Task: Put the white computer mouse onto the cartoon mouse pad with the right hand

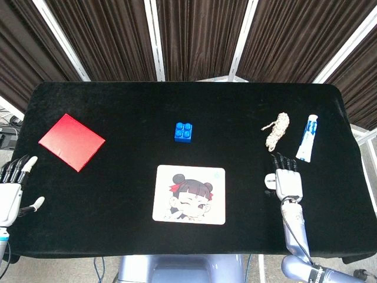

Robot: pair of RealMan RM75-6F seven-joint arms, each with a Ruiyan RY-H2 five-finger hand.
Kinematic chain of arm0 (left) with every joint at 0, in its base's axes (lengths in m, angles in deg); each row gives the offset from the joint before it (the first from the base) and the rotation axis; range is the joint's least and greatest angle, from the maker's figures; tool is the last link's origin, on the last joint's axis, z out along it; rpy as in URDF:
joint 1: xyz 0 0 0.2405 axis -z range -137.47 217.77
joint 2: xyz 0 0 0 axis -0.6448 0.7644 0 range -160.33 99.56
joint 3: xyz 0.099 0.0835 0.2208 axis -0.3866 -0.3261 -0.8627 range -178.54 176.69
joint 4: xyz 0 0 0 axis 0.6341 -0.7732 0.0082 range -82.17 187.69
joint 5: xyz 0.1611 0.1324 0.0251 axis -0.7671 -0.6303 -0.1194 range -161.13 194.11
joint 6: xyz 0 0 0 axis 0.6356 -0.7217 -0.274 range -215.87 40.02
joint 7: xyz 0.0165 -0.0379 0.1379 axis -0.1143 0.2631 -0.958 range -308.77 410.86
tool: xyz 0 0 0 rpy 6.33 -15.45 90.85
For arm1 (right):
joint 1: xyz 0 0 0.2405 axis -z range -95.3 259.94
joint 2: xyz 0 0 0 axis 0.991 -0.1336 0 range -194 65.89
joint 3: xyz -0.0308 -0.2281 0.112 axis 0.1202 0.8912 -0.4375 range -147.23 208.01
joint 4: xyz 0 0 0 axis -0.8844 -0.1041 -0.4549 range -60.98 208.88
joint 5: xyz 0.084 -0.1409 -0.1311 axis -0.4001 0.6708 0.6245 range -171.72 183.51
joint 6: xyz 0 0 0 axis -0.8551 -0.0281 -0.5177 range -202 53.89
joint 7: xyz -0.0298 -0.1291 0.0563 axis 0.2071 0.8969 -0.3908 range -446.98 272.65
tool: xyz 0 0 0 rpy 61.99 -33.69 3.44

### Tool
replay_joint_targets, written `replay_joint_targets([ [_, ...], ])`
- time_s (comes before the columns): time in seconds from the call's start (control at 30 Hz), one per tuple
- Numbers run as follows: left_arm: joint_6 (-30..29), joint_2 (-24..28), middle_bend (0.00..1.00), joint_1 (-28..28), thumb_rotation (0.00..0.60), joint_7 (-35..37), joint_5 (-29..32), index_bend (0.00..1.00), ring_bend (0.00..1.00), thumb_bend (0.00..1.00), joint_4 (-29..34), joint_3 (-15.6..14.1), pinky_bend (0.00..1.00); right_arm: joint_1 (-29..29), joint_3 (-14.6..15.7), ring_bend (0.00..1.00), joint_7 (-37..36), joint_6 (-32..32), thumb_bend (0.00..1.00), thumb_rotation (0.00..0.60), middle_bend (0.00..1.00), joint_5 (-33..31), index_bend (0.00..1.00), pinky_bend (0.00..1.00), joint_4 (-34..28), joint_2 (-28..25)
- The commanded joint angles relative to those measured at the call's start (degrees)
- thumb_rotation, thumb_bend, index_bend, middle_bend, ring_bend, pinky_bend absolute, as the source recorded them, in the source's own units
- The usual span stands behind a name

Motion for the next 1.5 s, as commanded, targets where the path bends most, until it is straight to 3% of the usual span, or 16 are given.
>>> replay_joint_targets([
  [0.03, 0.1, 0.0, 0.00, 0.1, 0.600, -0.1, 0.2, 0.00, 0.00, 0.24, 0.2, 0.1, 0.00, -0.2, 0.0, 0.00, -0.1, -0.7, 0.10, 0.600, 0.00, -0.7, 0.04, 0.00, 1.1, 0.2],
  [0.27, 0.1, 0.1, 0.00, 0.0, 0.600, 0.2, 0.2, 0.00, 0.00, 0.23, 0.2, 0.0, 0.00, -0.8, 0.2, 0.00, 0.1, -1.7, 0.10, 0.600, 0.00, -2.3, 0.04, 0.00, 3.6, 1.1],
  [0.47, 0.0, 0.1, 0.00, 0.1, 0.600, 0.5, 0.0, 0.00, 0.00, 0.24, 0.0, 0.0, 0.00, -1.5, -0.6, 0.00, -0.1, -2.2, 0.18, 0.600, 0.00, -3.2, 0.04, 0.00, 5.3, 1.9],
  [1.5, -0.2, -0.1, 0.00, 0.1, 0.600, 0.0, 0.1, 0.00, 0.00, 0.24, 0.0, 0.0, 0.00, -7.6, -4.4, 0.00, 1.6, -6.3, 0.18, 0.600, 0.00, -7.8, 0.04, 0.00, 14.9, 5.5],
])
